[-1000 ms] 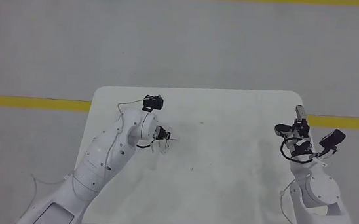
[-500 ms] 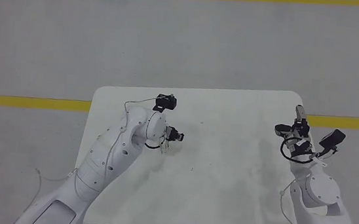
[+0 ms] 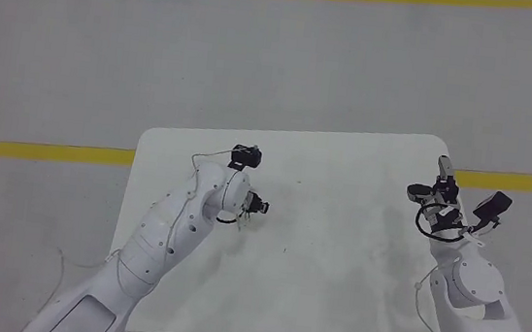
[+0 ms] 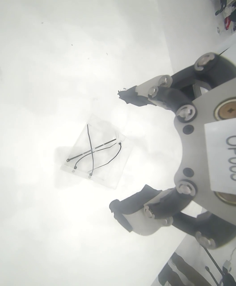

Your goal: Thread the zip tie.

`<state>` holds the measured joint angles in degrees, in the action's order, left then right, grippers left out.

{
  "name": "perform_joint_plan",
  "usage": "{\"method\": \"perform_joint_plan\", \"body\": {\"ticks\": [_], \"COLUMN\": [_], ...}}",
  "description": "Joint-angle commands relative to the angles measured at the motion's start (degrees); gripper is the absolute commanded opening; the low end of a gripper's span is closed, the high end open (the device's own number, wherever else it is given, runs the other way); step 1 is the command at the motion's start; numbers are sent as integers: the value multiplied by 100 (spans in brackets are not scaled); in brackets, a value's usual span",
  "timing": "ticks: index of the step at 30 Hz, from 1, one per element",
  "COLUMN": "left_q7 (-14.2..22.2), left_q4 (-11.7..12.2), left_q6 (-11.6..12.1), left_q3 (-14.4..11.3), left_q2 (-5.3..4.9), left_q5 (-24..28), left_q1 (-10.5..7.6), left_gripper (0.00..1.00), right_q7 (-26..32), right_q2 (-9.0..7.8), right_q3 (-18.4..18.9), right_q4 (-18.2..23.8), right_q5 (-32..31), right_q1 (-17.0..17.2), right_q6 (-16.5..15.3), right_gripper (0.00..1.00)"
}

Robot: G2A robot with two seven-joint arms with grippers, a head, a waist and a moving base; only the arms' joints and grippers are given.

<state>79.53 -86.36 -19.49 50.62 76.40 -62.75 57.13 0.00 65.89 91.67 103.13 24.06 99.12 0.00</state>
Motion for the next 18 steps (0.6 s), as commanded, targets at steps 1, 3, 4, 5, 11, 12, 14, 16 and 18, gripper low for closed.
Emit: {"method": "perform_joint_plan", "body": {"ticks": [1, 3, 4, 5, 11, 12, 14, 16, 18], "left_q7": [-3, -3, -3, -3, -125, -108, -113, -100, -86], "left_q4": [-5, -5, -5, -5, 156, 146, 150, 124, 94], "left_q6": [1, 1, 1, 1, 1, 1, 1, 1, 1], "left_q3": [3, 3, 3, 3, 103, 128, 172, 223, 271], "left_q2": [-1, -1, -1, -1, 28, 43, 65, 96, 121], "left_q5": [6, 6, 6, 6, -125, -130, -163, -203, -235], "left_q1": [1, 1, 1, 1, 46, 57, 75, 98, 124], "left_gripper": [100, 100, 100, 100, 100, 96, 49, 41, 33], "right_q7": [0, 0, 0, 0, 0, 0, 0, 0, 0], "right_q2": [0, 0, 0, 0, 0, 0, 0, 0, 0], "right_q3": [0, 0, 0, 0, 0, 0, 0, 0, 0], "right_q4": [0, 0, 0, 0, 0, 0, 0, 0, 0], "right_q5": [0, 0, 0, 0, 0, 0, 0, 0, 0], "right_q1": [0, 0, 0, 0, 0, 0, 0, 0, 0], "right_q6": [0, 0, 0, 0, 0, 0, 0, 0, 0], "right_gripper": [100, 100, 100, 100, 100, 100, 100, 100, 100]}}
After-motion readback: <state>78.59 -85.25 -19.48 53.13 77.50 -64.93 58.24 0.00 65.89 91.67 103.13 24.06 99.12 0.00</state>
